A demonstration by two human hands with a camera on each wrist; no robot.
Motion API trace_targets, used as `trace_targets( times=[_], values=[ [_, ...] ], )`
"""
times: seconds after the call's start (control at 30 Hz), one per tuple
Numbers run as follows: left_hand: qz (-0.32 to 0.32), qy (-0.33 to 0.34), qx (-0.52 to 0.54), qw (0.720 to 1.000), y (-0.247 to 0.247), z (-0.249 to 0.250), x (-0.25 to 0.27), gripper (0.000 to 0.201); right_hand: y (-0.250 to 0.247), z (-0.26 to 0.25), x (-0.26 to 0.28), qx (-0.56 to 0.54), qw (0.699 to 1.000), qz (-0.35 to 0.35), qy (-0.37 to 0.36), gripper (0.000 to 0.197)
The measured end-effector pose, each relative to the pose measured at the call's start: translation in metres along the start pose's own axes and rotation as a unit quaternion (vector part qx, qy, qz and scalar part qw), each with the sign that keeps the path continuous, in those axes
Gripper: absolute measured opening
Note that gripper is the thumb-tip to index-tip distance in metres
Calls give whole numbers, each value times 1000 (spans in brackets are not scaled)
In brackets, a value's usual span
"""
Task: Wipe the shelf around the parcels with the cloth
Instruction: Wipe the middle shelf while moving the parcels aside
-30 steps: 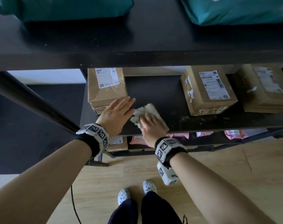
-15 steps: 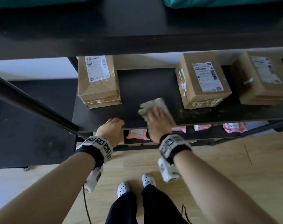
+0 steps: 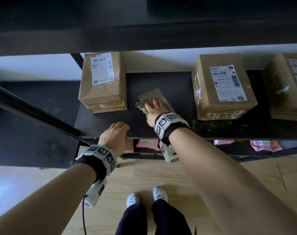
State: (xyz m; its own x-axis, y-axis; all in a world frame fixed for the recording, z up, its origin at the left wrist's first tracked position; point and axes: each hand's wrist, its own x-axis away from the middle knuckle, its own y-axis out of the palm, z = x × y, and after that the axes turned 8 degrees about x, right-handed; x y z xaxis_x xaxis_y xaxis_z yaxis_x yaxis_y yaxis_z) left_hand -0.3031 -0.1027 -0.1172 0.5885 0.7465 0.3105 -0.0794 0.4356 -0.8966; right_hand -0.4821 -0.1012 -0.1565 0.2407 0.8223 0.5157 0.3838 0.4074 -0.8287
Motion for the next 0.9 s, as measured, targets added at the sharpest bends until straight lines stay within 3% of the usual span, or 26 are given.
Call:
trace_targets(
  times=[0.13, 0.2, 0.27, 0.4, 0.57, 0.77, 0.9],
  values=[
    [10, -15, 3, 1000, 1, 0, -6, 39, -4, -3, -15, 61, 994, -59, -69, 78],
    [11, -18, 8, 1000, 2, 1, -11, 37, -14, 2, -40, 98, 991, -31, -80, 80],
    [16, -16, 12, 1000, 2, 2, -14, 36, -27, 5, -62, 120, 990, 3, -71, 80],
    [22, 2, 35, 999, 2, 1, -20, 37, -46, 25, -81, 41, 999, 20, 10, 69],
    [7, -2, 44, 999, -1, -4, -8, 37, -22, 43, -26, 25, 996, 33, 76, 68],
    [-2, 3, 53, 999, 2, 18, 2, 40, 32, -9, 56, 56, 997, 7, -58, 73],
    [7, 37, 62, 997, 10, 26, -2, 42, 22, 0, 39, 48, 998, 9, -48, 63]
  ],
)
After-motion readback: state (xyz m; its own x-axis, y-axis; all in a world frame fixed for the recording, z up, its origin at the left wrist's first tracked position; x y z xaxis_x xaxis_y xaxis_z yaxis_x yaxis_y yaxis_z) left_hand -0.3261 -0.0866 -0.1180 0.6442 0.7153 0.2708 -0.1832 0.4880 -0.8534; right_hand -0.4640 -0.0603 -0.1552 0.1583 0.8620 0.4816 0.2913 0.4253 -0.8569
